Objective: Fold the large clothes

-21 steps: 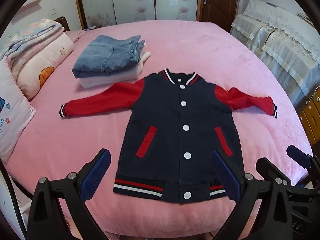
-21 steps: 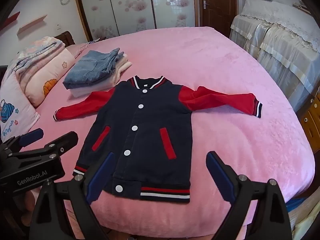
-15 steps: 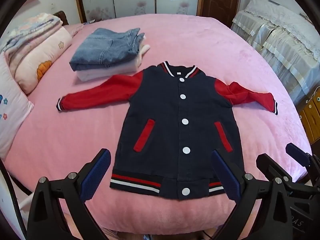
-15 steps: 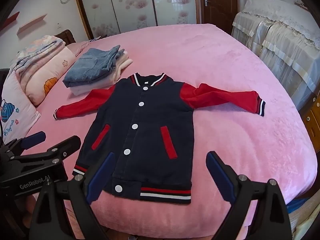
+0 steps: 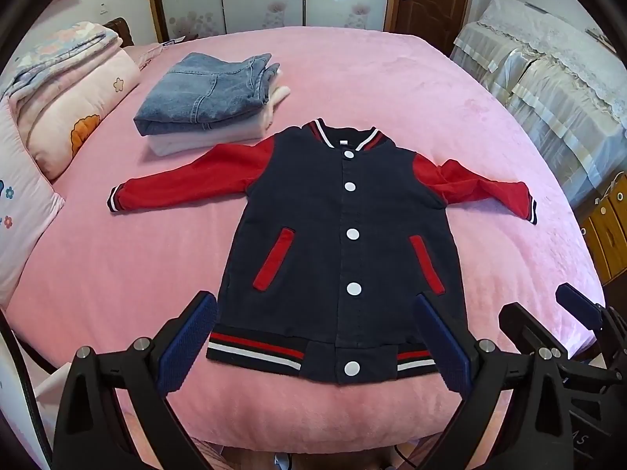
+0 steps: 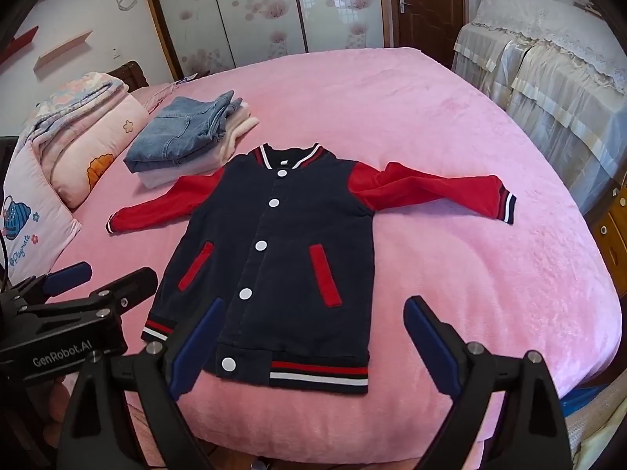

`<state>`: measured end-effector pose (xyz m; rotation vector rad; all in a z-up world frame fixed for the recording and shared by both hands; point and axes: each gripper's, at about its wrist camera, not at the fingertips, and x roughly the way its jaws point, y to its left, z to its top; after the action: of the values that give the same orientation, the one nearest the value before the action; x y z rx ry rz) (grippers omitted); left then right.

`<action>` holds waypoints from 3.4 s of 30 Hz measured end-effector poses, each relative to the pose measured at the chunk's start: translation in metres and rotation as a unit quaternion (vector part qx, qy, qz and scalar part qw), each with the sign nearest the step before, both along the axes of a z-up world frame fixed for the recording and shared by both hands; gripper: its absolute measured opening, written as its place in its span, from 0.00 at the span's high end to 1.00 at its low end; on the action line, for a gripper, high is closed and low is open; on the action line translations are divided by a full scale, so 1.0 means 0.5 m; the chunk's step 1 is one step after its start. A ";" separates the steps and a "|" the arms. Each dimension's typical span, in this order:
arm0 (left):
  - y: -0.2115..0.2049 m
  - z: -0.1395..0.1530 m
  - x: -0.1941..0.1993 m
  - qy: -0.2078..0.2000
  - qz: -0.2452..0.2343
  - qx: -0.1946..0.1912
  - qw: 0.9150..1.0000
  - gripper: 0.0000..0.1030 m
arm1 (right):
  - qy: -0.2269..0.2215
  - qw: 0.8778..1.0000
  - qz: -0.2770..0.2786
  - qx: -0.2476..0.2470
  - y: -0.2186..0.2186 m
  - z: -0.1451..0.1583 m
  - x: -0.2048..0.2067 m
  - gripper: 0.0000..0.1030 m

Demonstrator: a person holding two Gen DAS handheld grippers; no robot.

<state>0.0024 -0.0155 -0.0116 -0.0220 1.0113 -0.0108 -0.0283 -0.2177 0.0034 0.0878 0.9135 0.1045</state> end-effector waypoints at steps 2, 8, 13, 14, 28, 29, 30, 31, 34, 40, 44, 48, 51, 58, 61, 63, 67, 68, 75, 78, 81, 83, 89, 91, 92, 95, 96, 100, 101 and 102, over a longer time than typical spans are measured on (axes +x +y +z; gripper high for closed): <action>-0.005 -0.001 0.000 0.000 0.000 0.001 1.000 0.04 | 0.002 1.000 -0.002 0.001 -0.003 0.002 -0.002 0.09; -0.002 0.006 -0.007 -0.002 0.000 -0.003 1.000 0.04 | -0.001 1.000 -0.003 0.001 -0.007 0.006 -0.006 0.09; -0.001 0.007 -0.009 -0.003 0.000 -0.001 1.000 0.04 | -0.001 1.000 -0.003 0.005 -0.011 0.011 -0.009 0.09; -0.002 0.007 -0.010 -0.004 0.000 0.000 1.000 0.04 | -0.001 1.000 -0.003 0.004 -0.011 0.012 -0.010 0.09; 0.000 0.008 -0.010 -0.004 0.001 -0.001 1.000 0.04 | -0.002 1.000 -0.004 0.001 -0.015 0.011 -0.014 0.09; 0.000 0.008 -0.011 -0.004 0.001 -0.002 1.000 0.04 | -0.002 1.000 -0.004 0.002 -0.016 0.012 -0.014 0.10; 0.000 0.007 -0.011 -0.003 0.001 -0.002 1.000 0.04 | -0.001 1.000 -0.005 0.003 -0.019 0.010 -0.014 0.09; -0.002 0.008 -0.012 -0.003 0.001 -0.001 1.000 0.04 | 0.000 1.000 -0.006 0.004 -0.020 0.010 -0.012 0.09; -0.004 0.009 -0.013 -0.003 0.000 -0.001 1.000 0.04 | 0.001 1.000 -0.008 0.006 -0.025 0.007 -0.012 0.10; -0.017 0.008 -0.013 0.001 -0.001 0.003 1.000 0.04 | 0.003 1.000 -0.007 0.008 -0.027 0.002 -0.010 0.10; -0.022 0.004 -0.006 0.006 -0.002 0.006 1.000 0.04 | 0.008 1.000 -0.009 0.012 -0.031 -0.009 -0.005 0.10; -0.032 0.000 0.004 0.009 -0.007 0.012 1.000 0.04 | 0.013 1.000 -0.011 0.017 -0.037 -0.019 0.004 0.10; -0.037 0.000 0.018 0.007 -0.013 0.016 1.000 0.04 | 0.016 1.000 -0.013 0.020 -0.044 -0.026 0.012 0.10; -0.054 0.011 0.055 -0.004 -0.025 0.011 1.000 0.04 | 0.019 0.999 -0.022 0.029 -0.068 -0.034 0.038 0.10; -0.066 0.018 0.074 -0.013 -0.030 0.015 0.999 0.04 | 0.014 0.999 -0.027 0.030 -0.081 -0.033 0.053 0.10; -0.076 0.023 0.089 -0.019 -0.032 0.015 0.999 0.04 | 0.011 0.999 -0.030 0.031 -0.090 -0.030 0.064 0.10; -0.091 0.036 0.116 -0.038 -0.035 0.015 0.999 0.04 | 0.009 0.998 -0.037 0.044 -0.116 -0.026 0.092 0.10; -0.094 0.038 0.121 -0.043 -0.036 0.015 0.998 0.04 | 0.008 0.998 -0.038 0.049 -0.123 -0.025 0.100 0.10; -0.134 0.048 0.172 -0.074 -0.052 0.047 0.995 0.04 | 0.004 0.996 -0.056 0.070 -0.176 -0.026 0.148 0.10; -0.151 0.046 0.191 -0.086 -0.067 0.046 0.993 0.04 | 0.003 0.995 -0.068 0.078 -0.201 -0.032 0.171 0.10; -0.166 0.041 0.215 -0.093 -0.080 0.031 0.992 0.04 | -0.002 0.993 -0.087 0.078 -0.233 -0.040 0.198 0.10; -0.173 0.035 0.239 -0.087 -0.082 0.012 0.993 0.04 | 0.001 0.990 -0.105 0.091 -0.264 -0.051 0.218 0.10; -0.189 -0.004 0.292 -0.070 -0.069 -0.011 0.995 0.04 | 0.010 0.974 -0.162 0.159 -0.367 -0.098 0.267 0.10; -0.194 -0.023 0.312 -0.055 -0.065 -0.017 0.996 0.04 | 0.018 0.965 -0.178 0.193 -0.399 -0.122 0.282 0.10; -0.195 -0.034 0.321 -0.048 -0.063 -0.022 0.997 0.04 | 0.022 0.959 -0.186 0.214 -0.414 -0.136 0.290 0.10; -0.200 -0.057 0.335 -0.035 -0.061 -0.024 0.997 0.04 | 0.037 0.940 -0.205 0.269 -0.447 -0.183 0.310 0.10; -0.199 -0.063 0.338 -0.035 -0.060 -0.025 0.997 0.04 | 0.041 0.934 -0.211 0.284 -0.454 -0.200 0.314 0.11; -0.199 -0.078 0.347 -0.046 -0.047 -0.018 0.998 0.04 | 0.049 0.911 -0.231 0.339 -0.473 -0.261 0.336 0.14; -0.199 -0.081 0.352 -0.046 -0.045 -0.017 0.998 0.04 | 0.052 0.904 -0.238 0.350 -0.477 -0.273 0.342 0.16; -0.199 -0.085 0.358 -0.042 -0.042 -0.014 0.998 0.04 | 0.053 0.899 -0.244 0.360 -0.482 -0.286 0.349 0.18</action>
<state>0.1816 -0.1149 -0.0541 -0.0047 0.9277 -0.1022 0.1462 -0.4586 -0.1395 1.0178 0.8966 -0.0360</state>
